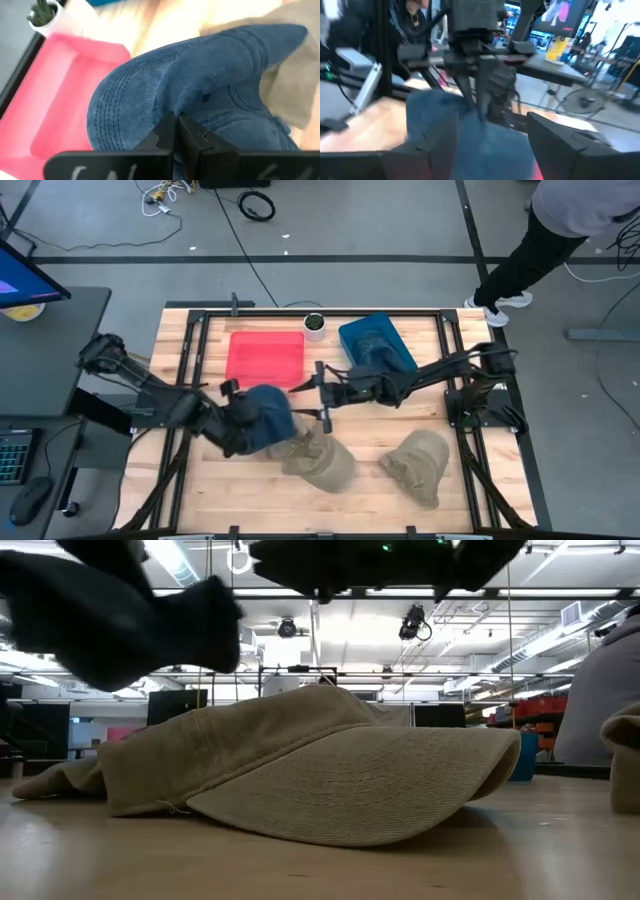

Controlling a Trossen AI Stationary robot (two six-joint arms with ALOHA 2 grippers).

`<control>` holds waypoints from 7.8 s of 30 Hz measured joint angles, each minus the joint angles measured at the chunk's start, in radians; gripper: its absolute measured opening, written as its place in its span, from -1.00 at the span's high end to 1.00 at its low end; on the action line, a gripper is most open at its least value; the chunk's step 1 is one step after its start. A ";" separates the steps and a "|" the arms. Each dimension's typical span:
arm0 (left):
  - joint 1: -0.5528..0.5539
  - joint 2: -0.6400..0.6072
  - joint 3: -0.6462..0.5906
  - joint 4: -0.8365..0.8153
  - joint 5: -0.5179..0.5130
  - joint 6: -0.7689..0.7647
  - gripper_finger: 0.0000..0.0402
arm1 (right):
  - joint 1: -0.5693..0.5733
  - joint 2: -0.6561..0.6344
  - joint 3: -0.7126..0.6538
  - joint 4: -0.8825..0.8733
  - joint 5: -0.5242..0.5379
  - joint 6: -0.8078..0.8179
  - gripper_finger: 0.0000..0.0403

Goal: Pick & Place hat
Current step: Put the blue cap into the blue bin, then put the left brown cap into the red bin

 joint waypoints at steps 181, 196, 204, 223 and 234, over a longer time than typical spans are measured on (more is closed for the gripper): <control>0.180 0.463 0.000 0.202 0.177 0.170 -0.22 | -0.079 -0.399 -0.057 -1.101 0.389 0.401 0.02; 0.196 0.529 0.001 0.193 0.027 0.152 0.92 | -0.079 -0.398 -0.057 -1.100 0.389 0.400 0.02; 0.171 0.397 0.106 -0.036 0.060 -0.005 0.96 | -0.080 -0.398 -0.057 -1.099 0.389 0.400 0.02; 0.480 0.131 0.236 -0.249 -0.126 -0.185 0.94 | -0.080 -0.398 -0.057 -1.091 0.389 0.400 0.02; 0.723 0.254 0.171 -0.161 -0.127 -0.183 0.93 | -0.080 -0.398 -0.057 -1.094 0.389 0.401 0.02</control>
